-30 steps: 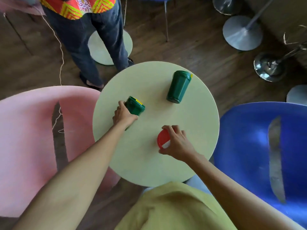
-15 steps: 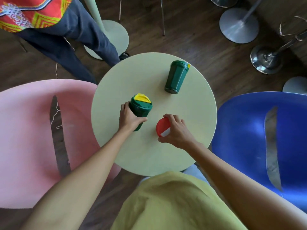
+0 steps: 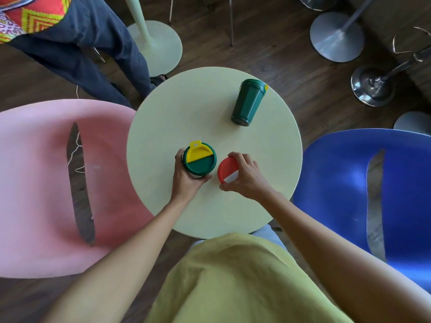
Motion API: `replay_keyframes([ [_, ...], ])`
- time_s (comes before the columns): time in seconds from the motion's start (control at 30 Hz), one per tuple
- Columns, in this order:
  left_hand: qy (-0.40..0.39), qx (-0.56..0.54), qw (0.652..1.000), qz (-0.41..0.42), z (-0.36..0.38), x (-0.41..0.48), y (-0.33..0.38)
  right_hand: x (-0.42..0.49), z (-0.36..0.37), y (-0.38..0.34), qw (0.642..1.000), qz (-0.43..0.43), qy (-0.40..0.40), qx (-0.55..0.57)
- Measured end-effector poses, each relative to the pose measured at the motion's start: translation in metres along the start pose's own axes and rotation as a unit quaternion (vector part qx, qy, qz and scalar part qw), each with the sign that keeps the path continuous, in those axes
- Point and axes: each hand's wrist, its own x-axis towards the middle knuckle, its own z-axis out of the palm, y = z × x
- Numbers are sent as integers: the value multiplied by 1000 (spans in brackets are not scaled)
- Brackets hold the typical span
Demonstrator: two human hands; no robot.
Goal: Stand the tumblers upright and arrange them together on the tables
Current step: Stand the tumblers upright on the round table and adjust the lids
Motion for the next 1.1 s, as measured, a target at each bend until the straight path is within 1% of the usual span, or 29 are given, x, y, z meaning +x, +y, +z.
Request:
replay_keyframes([
  [0.1,-15,13,1000,-2,-4,-4,-6,0,1,1,1000,-3,1,2],
  [0.23,-58,30,998,-15,-14,-1,-7,-1,1,2,1000,-2,5,16],
  [0.3,-70,42,997,-7,-22,0,-1,-1,2,2,1000,-3,6,19],
  [0.4,-126,90,987,46,-37,5,14,-1,2,2,1000,-6,6,17],
  [0.47,-179,129,972,85,-46,11,24,0,2,3,1000,-7,5,17],
  [0.53,-210,166,956,121,-50,17,32,0,2,3,1000,-6,5,16],
  [0.6,-217,194,946,144,-52,22,38,-1,3,3,1000,-4,10,20],
  [0.77,-194,183,953,141,-44,35,50,-7,9,6,998,12,45,51],
  [1.1,-209,196,946,155,-27,49,55,-6,9,7,997,10,44,58],
])
